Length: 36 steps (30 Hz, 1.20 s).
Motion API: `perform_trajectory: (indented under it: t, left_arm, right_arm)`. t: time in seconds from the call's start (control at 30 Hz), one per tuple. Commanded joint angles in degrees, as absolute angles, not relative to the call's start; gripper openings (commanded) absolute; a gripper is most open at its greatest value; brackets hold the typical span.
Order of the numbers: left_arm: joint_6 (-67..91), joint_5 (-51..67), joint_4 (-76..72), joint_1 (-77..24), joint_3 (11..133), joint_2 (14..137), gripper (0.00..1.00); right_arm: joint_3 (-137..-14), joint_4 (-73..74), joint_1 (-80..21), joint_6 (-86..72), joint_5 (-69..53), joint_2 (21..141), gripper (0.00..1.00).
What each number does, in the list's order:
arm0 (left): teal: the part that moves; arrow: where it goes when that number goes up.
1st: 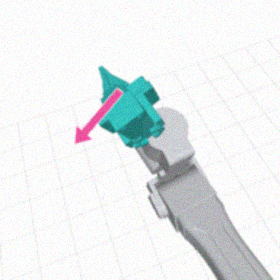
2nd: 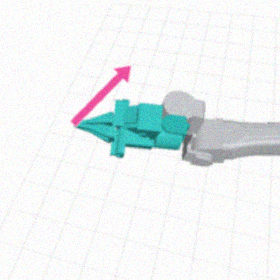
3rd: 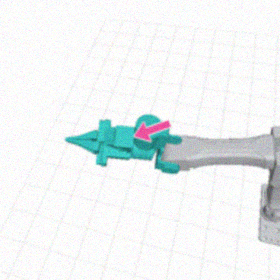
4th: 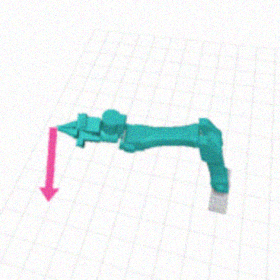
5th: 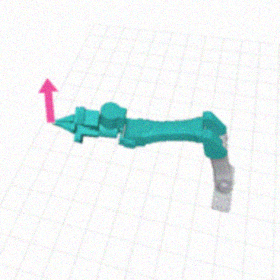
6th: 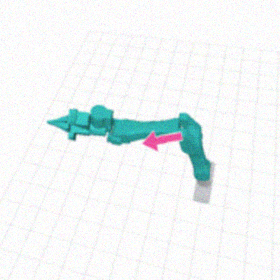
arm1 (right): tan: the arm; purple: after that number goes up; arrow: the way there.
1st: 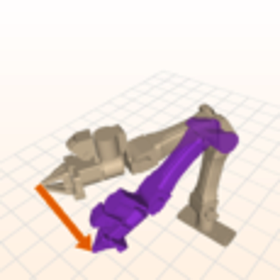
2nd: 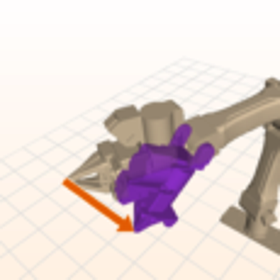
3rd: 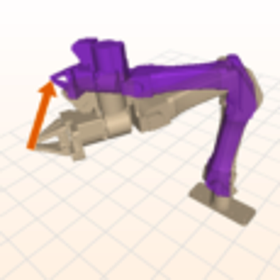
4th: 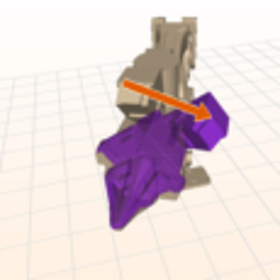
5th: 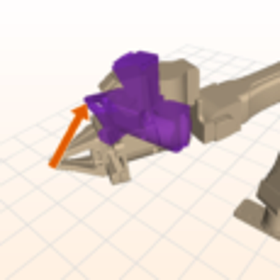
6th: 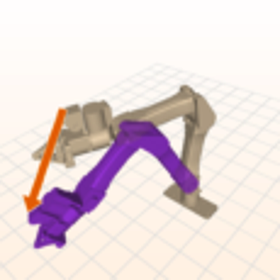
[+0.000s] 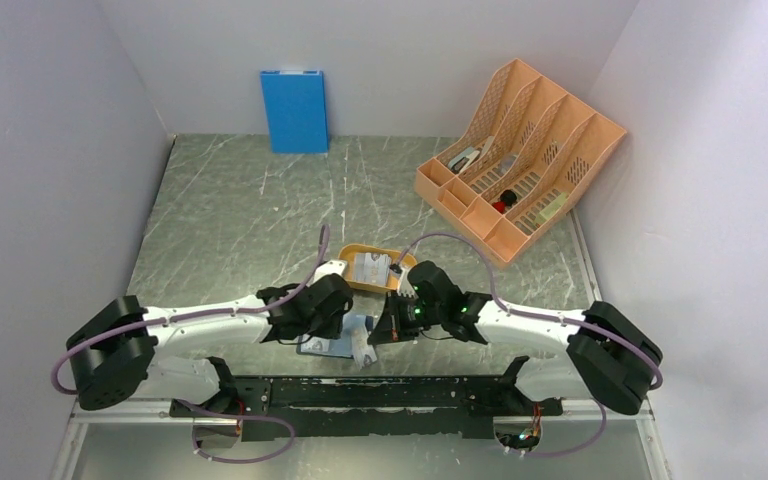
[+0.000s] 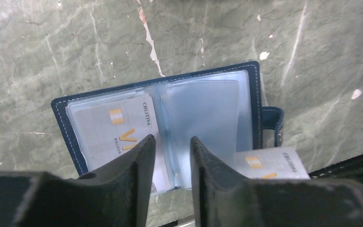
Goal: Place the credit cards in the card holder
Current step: Turn over the card slot in the card holder.
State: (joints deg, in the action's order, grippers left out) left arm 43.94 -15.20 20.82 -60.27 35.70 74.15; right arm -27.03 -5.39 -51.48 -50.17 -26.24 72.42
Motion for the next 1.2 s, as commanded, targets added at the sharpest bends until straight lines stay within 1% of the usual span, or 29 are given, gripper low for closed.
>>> perform_trajectory:
  t: [0.0, 0.07, 0.33, 0.47, 0.6, 0.77, 0.83, 0.97, 1.03, 1.17]
  left_arm:
    - [44.5, -14.5, 24.4, -60.7, 38.3, 70.9, 0.42]
    - [44.8, -14.6, 25.3, -60.7, 38.6, 69.8, 0.47]
    - [47.6, -17.8, 28.8, -60.6, 38.6, 62.5, 0.59]
    - [48.0, -19.1, 29.6, -60.7, 37.6, 60.5, 0.60]
    - [47.9, -19.8, 29.8, -60.7, 36.5, 60.9, 0.60]
    - [48.4, -22.1, 29.9, -60.6, 35.3, 62.9, 0.54]
    - [48.6, -23.7, 29.8, -60.6, 34.6, 64.2, 0.49]
    - [52.1, -29.0, 32.5, -60.6, 34.2, 67.4, 0.27]
    - [54.7, -30.9, 35.1, -60.5, 34.3, 67.0, 0.20]
    - [59.0, -34.1, 37.8, -60.5, 32.6, 61.6, 0.18]
  right_arm:
    - [-28.0, -8.1, -52.1, -50.1, -26.8, 73.7, 0.00]
    - [-27.9, -9.1, -52.1, -50.6, -27.1, 74.3, 0.00]
    - [-30.5, -10.8, -53.0, -51.1, -27.2, 77.2, 0.00]
    - [-31.8, -11.8, -53.6, -51.6, -27.0, 79.9, 0.00]
    - [-32.6, -13.1, -54.1, -52.4, -26.8, 82.4, 0.00]
    - [-34.3, -13.8, -55.1, -52.4, -26.6, 84.8, 0.00]
    - [-35.0, -13.8, -55.6, -52.3, -26.8, 85.8, 0.00]
    - [-35.2, -11.4, -55.7, -52.0, -24.2, 84.4, 0.00]
    - [-34.5, -9.5, -55.7, -52.3, -21.7, 82.0, 0.00]
    - [-32.4, -8.2, -54.8, -53.8, -18.9, 78.8, 0.00]
